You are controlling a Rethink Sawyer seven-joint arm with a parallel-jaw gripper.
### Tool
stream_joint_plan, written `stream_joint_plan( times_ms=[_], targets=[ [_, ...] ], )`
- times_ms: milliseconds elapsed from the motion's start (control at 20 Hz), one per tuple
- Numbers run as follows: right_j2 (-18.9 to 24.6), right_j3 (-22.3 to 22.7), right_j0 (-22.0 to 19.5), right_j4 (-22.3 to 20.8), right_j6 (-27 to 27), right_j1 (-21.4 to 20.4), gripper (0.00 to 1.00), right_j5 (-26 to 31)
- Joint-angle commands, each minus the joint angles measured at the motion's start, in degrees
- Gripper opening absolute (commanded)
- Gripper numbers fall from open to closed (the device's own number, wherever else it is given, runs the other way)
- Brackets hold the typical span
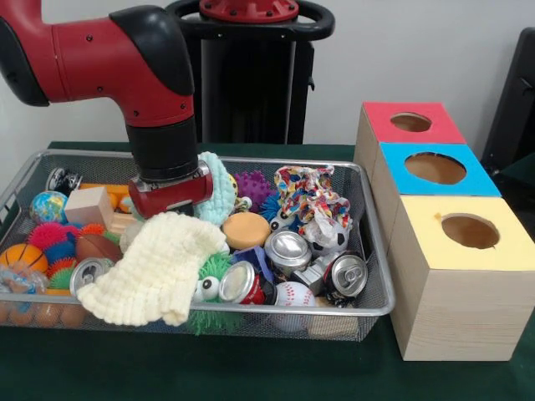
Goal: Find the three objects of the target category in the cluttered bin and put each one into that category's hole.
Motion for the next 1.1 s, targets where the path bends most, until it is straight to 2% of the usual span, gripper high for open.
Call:
stream_joint_plan(
  times_ms=[50,200,400,850,1100],
  targets=[
    [-3.9,-4.2,4.7,4.4,-7.0,-0.4,0.00,17.1],
    [-3.3,-5.3,4.5,4.5,-8.5,0.2,0.00,17.0],
    [-2.7,-5.5,4.5,5.2,-8.5,-1.2,0.00,18.2],
    [-2.1,-1.6,4.8,8.8,-5.3,-9.6,0.00,21.8],
    [-2.3,-0.2,4.8,10.5,-5.0,-12.7,0.00,23.0]
  ],
)
